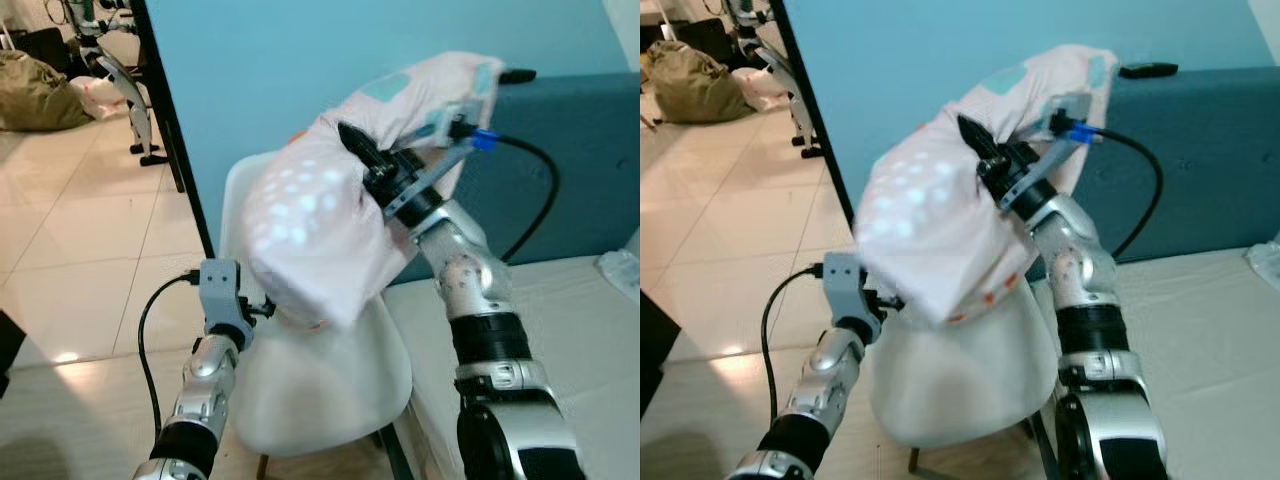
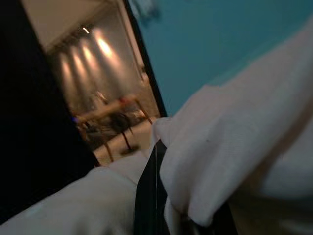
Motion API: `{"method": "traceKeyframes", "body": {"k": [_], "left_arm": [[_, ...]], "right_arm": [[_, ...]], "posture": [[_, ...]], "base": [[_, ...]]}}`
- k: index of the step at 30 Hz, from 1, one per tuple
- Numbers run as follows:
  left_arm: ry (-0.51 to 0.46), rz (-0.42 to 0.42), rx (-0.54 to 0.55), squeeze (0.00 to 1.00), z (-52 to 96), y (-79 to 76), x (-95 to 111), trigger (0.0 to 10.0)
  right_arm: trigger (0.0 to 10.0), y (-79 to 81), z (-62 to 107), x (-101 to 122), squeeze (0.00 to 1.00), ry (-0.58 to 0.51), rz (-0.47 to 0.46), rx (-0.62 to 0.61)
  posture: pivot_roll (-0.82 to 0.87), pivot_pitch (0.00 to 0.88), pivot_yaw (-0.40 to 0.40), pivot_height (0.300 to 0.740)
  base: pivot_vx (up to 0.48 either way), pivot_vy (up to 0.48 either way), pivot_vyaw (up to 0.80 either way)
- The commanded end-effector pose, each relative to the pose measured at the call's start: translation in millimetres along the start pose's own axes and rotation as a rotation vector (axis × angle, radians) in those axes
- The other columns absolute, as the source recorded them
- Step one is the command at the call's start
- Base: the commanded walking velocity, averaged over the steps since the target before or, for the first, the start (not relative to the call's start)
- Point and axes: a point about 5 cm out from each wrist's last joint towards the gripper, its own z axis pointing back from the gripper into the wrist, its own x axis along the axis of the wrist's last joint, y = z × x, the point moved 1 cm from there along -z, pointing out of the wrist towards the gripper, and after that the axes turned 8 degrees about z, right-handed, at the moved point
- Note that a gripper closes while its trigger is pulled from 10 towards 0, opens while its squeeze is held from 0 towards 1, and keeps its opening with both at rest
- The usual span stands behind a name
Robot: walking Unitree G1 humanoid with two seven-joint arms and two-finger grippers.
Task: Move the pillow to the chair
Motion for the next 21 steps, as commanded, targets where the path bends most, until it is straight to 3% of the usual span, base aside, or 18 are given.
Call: {"method": "traceKeyframes", "body": {"k": [1,4,7,10,12,13,14,19,21], "left_arm": [[0.015,-0.006,0.003,0.00,3.6,1.4,-4,10.0],[0.019,-0.006,0.003,0.00,4.4,1.5,-5,10.0],[0.028,-0.009,-0.006,0.00,4.6,-0.2,-7,10.0],[0.030,-0.010,-0.011,0.00,3.6,-1.4,-7,10.0],[0.032,-0.011,-0.018,0.00,3.2,-2.6,-7,10.0],[0.034,-0.013,-0.024,0.00,3.3,-3.6,-7,10.0],[0.034,-0.013,-0.025,0.00,3.3,-3.9,-7,10.0],[0.037,-0.014,-0.027,0.00,3.2,-4.6,-7,10.0],[0.037,-0.014,-0.032,0.00,2.6,-5.9,-7,10.0]], "right_arm": [[10.0,-0.5,2.3,14,0.00,-0.056,0.030,0.002],[10.0,-2.3,5.6,9,0.00,-0.023,0.038,-0.014],[10.0,-12.6,16.3,-20,0.00,0.163,0.081,-0.102],[10.0,-14.9,19.1,-28,0.00,0.206,0.070,-0.112],[10.0,-12.5,18.0,-17,0.00,0.151,0.020,-0.087],[10.0,-4.9,16.1,4,0.00,0.041,-0.047,-0.011],[10.0,-2.0,15.9,11,0.00,0.008,-0.064,0.018],[10.0,5.3,17.0,24,0.00,-0.022,-0.058,0.096],[10.0,12.7,23.5,35,0.00,0.015,0.026,0.216]], "posture": [[-0.03,0.000,-0.010,0.740],[-0.03,0.000,-0.009,0.740],[-0.04,0.000,-0.004,0.740],[-0.04,0.000,0.002,0.740],[-0.05,0.000,0.005,0.740],[-0.05,0.000,0.008,0.740],[-0.05,0.000,0.008,0.740],[-0.05,0.000,0.010,0.740],[-0.05,0.000,0.010,0.740]], "base": [[0.000,0.000,0.00],[0.000,0.000,0.00],[0.000,0.000,0.00],[0.000,0.000,0.00],[0.000,0.000,0.00],[0.000,0.000,0.00],[0.000,0.000,0.00],[0.000,0.000,0.00],[0.000,0.000,0.00]]}}
